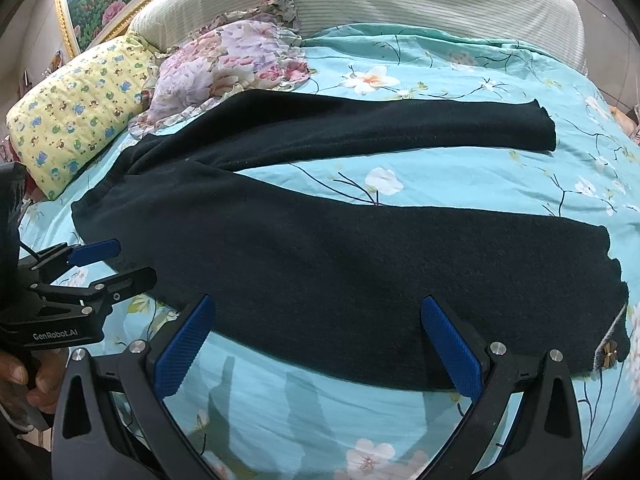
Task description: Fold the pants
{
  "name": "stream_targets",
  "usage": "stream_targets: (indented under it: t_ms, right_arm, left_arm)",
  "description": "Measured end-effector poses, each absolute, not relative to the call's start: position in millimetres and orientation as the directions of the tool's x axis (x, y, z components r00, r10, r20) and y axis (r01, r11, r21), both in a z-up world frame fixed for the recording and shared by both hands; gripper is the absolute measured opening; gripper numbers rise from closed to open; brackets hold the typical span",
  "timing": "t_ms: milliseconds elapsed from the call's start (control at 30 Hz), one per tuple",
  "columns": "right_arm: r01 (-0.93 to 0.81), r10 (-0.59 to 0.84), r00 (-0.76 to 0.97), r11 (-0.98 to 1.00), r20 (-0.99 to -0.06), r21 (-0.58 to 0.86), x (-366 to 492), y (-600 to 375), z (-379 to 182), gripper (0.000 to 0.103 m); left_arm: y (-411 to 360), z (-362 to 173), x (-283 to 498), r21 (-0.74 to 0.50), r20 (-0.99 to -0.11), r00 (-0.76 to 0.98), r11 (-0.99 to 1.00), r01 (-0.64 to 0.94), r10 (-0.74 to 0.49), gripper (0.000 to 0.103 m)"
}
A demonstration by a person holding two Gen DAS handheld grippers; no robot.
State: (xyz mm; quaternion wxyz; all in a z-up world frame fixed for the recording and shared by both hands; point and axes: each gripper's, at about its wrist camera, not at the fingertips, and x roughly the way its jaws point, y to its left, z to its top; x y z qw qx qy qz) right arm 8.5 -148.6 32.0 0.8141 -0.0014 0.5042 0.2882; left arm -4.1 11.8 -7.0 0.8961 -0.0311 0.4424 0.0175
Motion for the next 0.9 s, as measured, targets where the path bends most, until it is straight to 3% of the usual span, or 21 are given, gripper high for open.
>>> stream_targets:
  t_ms: [900]
  right_arm:
    - [-0.459, 0.487, 0.31, 0.829, -0.817, 0.32, 14.4, -152.3, 37.6, 0.103]
  left_arm:
    - [11.9, -5.4, -3.9, -0.054, -0.796, 0.605, 0.998, -0.042, -0.018, 0.085]
